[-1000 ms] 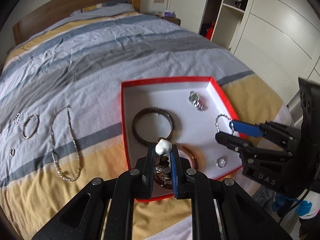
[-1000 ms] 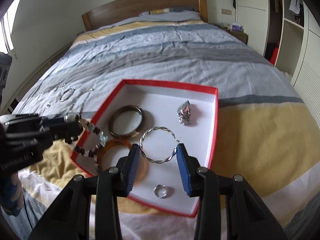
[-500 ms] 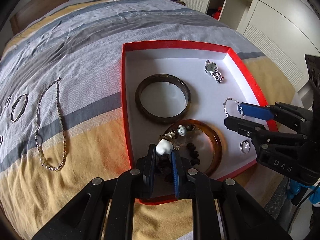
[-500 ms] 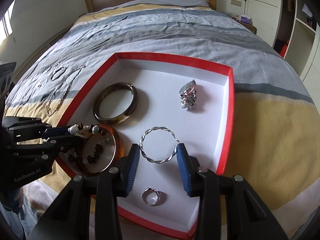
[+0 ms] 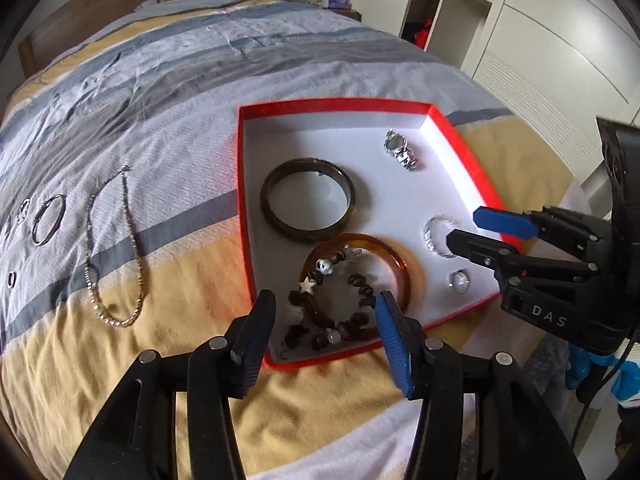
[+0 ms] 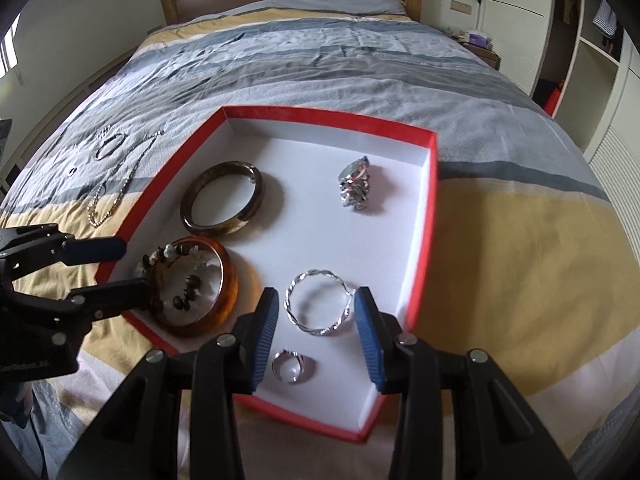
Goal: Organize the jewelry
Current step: 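Withdraw both tools from the red box back toward the jewelry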
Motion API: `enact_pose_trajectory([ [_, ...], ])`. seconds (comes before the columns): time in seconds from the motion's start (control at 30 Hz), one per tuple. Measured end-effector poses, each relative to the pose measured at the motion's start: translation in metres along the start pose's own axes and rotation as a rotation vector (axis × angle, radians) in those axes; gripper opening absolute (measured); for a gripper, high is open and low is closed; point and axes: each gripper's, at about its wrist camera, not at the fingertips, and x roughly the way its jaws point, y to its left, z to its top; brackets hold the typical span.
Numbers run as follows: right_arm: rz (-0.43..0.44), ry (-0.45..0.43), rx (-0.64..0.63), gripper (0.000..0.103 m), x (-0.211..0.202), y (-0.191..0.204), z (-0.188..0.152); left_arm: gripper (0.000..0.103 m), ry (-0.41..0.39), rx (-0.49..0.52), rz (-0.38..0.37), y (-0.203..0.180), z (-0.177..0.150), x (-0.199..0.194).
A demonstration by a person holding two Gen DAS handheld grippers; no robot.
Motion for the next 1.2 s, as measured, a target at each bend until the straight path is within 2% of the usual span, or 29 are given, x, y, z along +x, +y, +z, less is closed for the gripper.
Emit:
enact_pose_trajectory([
  [0.3,0.006,-0.075,0.068,0.038,-0.055,0.001,-0.012,0.051,-0.079,-0.018,0.020,0.004,-0.012,-0.061],
  [0.4,0.020,-0.116,0.102,0.038,-0.078,0.005,-0.019,0.051,-0.110,-0.056,0.016,0.012,-0.025,-0.085],
  [0.53,0.048,-0.154,0.122,0.038,-0.102,0.018,-0.031,0.053,-0.145,-0.093,0.034,0.025,-0.051,-0.117],
  [0.63,0.074,-0.166,0.124,0.038,-0.116,0.031,-0.041,0.057,-0.124,-0.125,0.048,0.039,-0.073,-0.134],
  [0.8,0.112,-0.187,0.127,0.038,-0.135,0.056,-0.056,0.058,-0.130,-0.186,0.091,0.067,-0.114,-0.165],
  [1.03,0.142,-0.228,0.066,0.038,-0.166,0.096,-0.062,0.064,-0.206,-0.288,0.152,0.108,-0.168,-0.216],
  [1.2,0.162,-0.261,-0.002,0.038,-0.187,0.131,-0.061,0.065,-0.259,-0.321,0.216,0.125,-0.198,-0.250],
])
